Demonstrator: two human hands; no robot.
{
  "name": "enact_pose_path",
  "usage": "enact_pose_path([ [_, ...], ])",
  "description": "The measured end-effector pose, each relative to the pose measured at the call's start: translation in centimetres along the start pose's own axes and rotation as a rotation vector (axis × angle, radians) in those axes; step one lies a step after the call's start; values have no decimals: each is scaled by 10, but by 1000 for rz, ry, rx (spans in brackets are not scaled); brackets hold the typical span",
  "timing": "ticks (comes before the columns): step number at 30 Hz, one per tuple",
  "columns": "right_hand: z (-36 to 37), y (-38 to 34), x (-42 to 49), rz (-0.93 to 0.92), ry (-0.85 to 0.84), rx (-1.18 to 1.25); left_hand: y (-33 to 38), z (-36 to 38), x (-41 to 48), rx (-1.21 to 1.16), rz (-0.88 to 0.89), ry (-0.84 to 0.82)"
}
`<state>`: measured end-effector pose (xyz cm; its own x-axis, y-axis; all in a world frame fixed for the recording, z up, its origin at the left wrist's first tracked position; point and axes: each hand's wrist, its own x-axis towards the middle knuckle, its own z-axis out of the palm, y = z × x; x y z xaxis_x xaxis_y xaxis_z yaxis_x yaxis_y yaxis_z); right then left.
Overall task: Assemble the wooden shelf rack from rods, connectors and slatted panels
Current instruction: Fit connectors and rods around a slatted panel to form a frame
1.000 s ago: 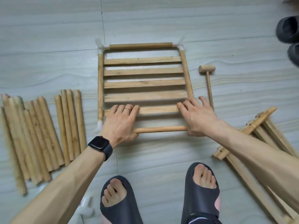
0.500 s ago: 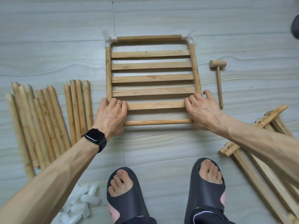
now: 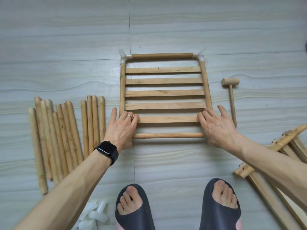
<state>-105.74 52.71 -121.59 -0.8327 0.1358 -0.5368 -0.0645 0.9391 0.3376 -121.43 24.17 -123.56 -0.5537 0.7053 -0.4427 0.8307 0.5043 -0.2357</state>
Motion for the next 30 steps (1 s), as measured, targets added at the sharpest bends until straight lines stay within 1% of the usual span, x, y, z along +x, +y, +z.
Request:
enact_pose_path([
  [11,-6,13,-1,-4,19,2,20,-4,-4,-83,-49,-13],
  [18,3,6,-17,-1,-43,58,31,-3,-14,-104,-23,-3],
  [20,4,7,-24,-6,-54,68,31,-7,-18,-142,-14,-39],
  [23,2,1,-35,-29,-154,99,27,-15,-23,-218,10,-159],
  [24,-1,-1,-36,-39,-199,147,24,-20,-22,-253,16,-202],
  [26,-14,0,-36,-21,-272,354,18,-32,-18,-367,9,-263],
  [27,-22,2,-34,6,-250,470,15,-39,-14,-420,0,-239],
  [28,-28,5,-30,39,-185,559,11,-44,-8,-449,-7,-175],
  [30,-35,14,-16,120,-19,638,5,-55,9,-452,-26,-14],
])
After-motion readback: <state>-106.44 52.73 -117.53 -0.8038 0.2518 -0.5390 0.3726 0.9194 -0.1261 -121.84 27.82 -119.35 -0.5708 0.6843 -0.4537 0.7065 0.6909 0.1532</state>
